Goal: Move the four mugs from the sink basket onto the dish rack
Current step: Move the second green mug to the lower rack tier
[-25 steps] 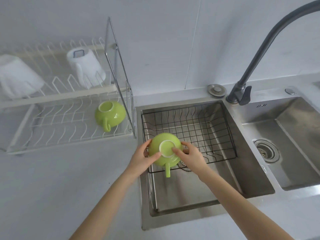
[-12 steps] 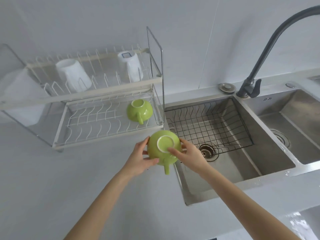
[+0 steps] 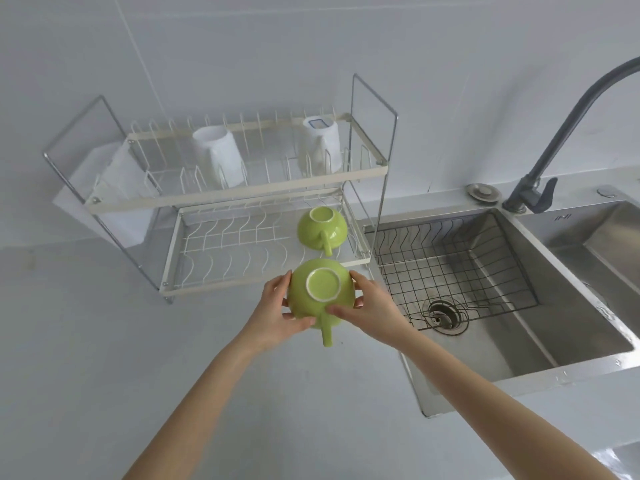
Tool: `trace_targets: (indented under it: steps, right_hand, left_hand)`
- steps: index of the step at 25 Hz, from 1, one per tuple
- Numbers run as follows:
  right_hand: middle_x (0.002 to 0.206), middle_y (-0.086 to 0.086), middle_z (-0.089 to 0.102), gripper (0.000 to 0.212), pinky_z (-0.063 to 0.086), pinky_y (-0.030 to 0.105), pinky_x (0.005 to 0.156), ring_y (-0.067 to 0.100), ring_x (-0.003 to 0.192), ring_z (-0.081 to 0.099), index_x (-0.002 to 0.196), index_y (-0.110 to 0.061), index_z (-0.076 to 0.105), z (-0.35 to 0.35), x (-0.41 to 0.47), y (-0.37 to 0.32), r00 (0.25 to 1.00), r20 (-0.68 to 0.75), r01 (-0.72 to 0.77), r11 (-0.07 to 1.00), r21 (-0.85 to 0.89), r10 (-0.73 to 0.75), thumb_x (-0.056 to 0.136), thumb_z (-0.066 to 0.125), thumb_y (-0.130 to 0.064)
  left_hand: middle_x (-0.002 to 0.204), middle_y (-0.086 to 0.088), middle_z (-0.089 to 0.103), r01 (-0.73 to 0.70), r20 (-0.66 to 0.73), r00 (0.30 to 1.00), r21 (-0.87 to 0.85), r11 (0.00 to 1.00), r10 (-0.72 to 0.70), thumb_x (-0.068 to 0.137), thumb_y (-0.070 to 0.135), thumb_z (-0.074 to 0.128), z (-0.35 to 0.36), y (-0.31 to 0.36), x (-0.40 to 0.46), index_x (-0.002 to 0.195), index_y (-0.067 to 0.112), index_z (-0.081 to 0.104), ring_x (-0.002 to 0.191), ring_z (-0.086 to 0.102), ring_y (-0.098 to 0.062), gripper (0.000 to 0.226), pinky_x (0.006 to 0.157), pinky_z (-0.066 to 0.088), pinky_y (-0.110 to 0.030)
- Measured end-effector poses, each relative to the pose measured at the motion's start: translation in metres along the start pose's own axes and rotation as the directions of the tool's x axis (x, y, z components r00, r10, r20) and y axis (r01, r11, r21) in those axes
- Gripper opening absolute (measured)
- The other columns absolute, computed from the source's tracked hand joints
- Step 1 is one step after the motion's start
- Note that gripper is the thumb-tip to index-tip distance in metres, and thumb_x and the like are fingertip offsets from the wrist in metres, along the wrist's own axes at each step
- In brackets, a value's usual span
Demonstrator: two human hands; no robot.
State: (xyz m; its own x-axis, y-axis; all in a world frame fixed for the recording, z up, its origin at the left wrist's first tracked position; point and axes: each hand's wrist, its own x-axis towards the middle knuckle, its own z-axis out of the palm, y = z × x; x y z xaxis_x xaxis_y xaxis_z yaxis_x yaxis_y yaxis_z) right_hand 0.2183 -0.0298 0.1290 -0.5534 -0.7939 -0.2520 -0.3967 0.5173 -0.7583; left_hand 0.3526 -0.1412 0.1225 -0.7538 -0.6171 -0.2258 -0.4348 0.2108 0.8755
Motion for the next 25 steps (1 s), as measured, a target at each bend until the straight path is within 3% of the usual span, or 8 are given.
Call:
trace_targets:
  steps: [6,14,19,25]
  right_hand:
    - [0.137,0.008,0.048,0.080,0.043,0.035,0.101,0.025,0.121,0.051,0.144,-0.021,0.028,0.016,0.034,-0.028,0.999,0.021,0.042,0.999,0.017,-0.043,0.078,0.069,-0.037]
    - [0.137,0.007,0.052,0.076,0.040,0.034,0.107,0.024,0.128,0.048,0.145,-0.015,0.028,0.049,0.100,-0.069,0.997,0.049,0.057,0.998,0.036,-0.059,0.082,0.065,-0.035]
    - [0.137,0.007,0.053,0.074,0.039,0.031,0.104,0.024,0.128,0.047,0.145,-0.017,0.027,0.063,0.140,-0.087,0.995,0.098,0.031,0.999,-0.031,-0.027,0.084,0.062,-0.039]
    - [0.137,0.012,0.051,0.074,0.040,0.033,0.102,0.027,0.130,0.043,0.145,-0.018,0.025,0.079,0.165,-0.096,0.991,0.136,0.006,0.996,-0.088,0.006,0.084,0.060,-0.041]
  left_hand:
    - [0.142,-0.008,0.022,0.001,-0.069,0.998,0.067,0.998,0.004,0.074,0.007,0.072,-0.037,-0.010,0.019,0.144,0.011,0.017,0.105,0.043,-0.019,0.088,0.089,0.047,-0.029]
    - [0.144,-0.011,0.029,0.059,-0.162,0.986,0.157,0.986,-0.033,0.073,0.010,0.073,-0.094,-0.024,0.067,0.142,0.009,0.023,0.103,0.043,-0.018,0.085,0.084,0.041,-0.025]
    - [0.145,-0.010,0.032,0.129,-0.181,0.979,0.174,0.976,-0.097,0.073,0.016,0.074,-0.121,-0.042,0.099,0.142,0.010,0.025,0.116,0.050,-0.028,0.085,0.086,0.038,-0.026]
    - [0.144,-0.005,0.040,0.185,-0.141,0.975,0.107,0.977,-0.169,0.072,0.017,0.075,-0.138,-0.063,0.119,0.139,0.014,0.032,0.112,0.053,-0.027,0.079,0.087,0.039,-0.030]
